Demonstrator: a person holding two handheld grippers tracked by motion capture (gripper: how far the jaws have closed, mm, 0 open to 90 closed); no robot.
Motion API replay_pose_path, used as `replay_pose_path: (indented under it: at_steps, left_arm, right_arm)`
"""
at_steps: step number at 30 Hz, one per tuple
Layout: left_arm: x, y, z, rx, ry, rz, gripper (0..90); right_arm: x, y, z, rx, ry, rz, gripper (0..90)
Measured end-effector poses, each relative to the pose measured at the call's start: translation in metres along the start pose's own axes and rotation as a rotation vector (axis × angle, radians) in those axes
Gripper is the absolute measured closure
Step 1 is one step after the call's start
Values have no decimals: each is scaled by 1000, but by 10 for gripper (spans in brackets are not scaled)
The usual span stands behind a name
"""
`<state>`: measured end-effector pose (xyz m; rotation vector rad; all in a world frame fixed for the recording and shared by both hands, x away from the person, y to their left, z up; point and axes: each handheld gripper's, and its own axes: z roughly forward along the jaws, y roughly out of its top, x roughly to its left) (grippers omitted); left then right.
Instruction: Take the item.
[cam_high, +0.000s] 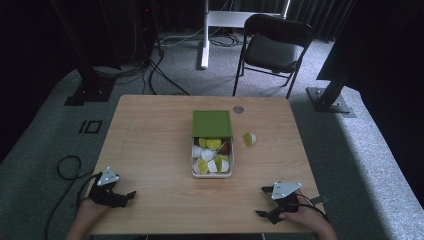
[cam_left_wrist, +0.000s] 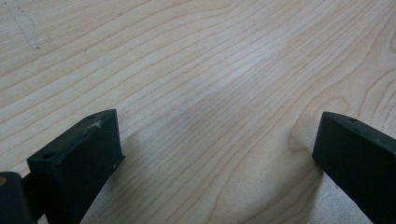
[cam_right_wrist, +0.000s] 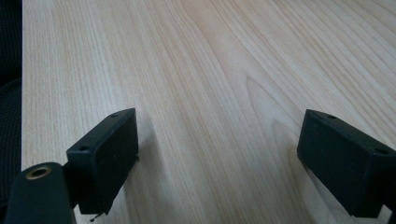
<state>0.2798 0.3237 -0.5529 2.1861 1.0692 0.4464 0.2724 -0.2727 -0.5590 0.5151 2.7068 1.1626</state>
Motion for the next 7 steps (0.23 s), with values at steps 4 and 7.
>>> replay_pose_path:
  at_steps: [4, 7]
  left_arm:
    - [0, 0, 0, 0, 0, -1, 21]
    - [0, 0, 0, 0, 0, 0, 21]
  right_arm:
    - [0, 0, 0, -1, -2, 4, 125]
    - [0, 0, 0, 0, -2, 3, 125]
